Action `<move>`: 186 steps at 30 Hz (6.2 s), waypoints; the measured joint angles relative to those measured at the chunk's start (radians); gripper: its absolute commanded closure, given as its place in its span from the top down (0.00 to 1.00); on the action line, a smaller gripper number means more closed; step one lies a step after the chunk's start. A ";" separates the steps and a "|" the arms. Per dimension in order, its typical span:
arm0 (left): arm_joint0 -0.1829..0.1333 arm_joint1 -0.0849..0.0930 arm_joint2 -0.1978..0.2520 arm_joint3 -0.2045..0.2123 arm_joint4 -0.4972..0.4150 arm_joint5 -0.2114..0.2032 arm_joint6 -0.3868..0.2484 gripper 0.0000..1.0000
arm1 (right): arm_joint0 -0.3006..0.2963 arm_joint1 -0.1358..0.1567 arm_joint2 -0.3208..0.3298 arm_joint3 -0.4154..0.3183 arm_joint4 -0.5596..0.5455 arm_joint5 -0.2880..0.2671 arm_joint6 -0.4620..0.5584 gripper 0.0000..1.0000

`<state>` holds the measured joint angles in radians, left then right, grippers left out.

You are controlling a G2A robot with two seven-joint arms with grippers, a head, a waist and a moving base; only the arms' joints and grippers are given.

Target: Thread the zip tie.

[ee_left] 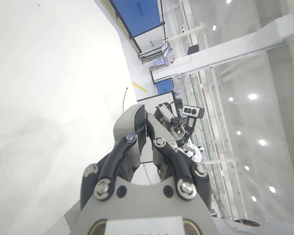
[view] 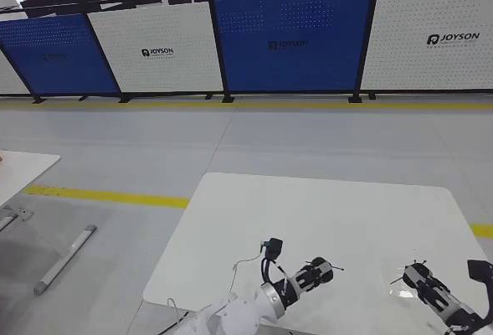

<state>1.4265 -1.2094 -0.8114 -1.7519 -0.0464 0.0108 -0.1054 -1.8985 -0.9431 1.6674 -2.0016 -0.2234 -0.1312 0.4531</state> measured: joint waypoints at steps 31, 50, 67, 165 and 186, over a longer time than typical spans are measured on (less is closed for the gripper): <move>-0.064 -0.030 0.073 0.068 0.021 0.042 0.049 0.00 | 0.006 -0.037 -0.152 0.037 -0.066 -0.109 -0.239 0.00; -0.064 -0.030 0.073 0.068 0.021 0.042 0.049 0.00 | 0.037 -0.061 -0.241 0.141 -0.084 -0.210 -0.422 0.00; -0.064 -0.030 0.073 0.068 0.021 0.042 0.049 0.00 | 0.039 -0.072 -0.313 0.179 -0.203 -0.209 -0.590 0.00; -0.068 -0.021 0.064 0.041 0.285 0.056 0.057 0.00 | 0.159 -0.136 -0.445 0.264 -0.170 -0.138 -0.649 0.00; -0.068 -0.021 0.064 0.041 0.285 0.056 0.057 0.00 | 0.141 -0.151 -0.426 0.257 -0.177 -0.169 -0.616 0.00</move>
<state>1.3588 -1.2305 -0.7474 -1.7111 0.2389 0.0669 -0.0480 -1.7577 -1.0938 1.2411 -1.7443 -0.4005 -0.3002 -0.1626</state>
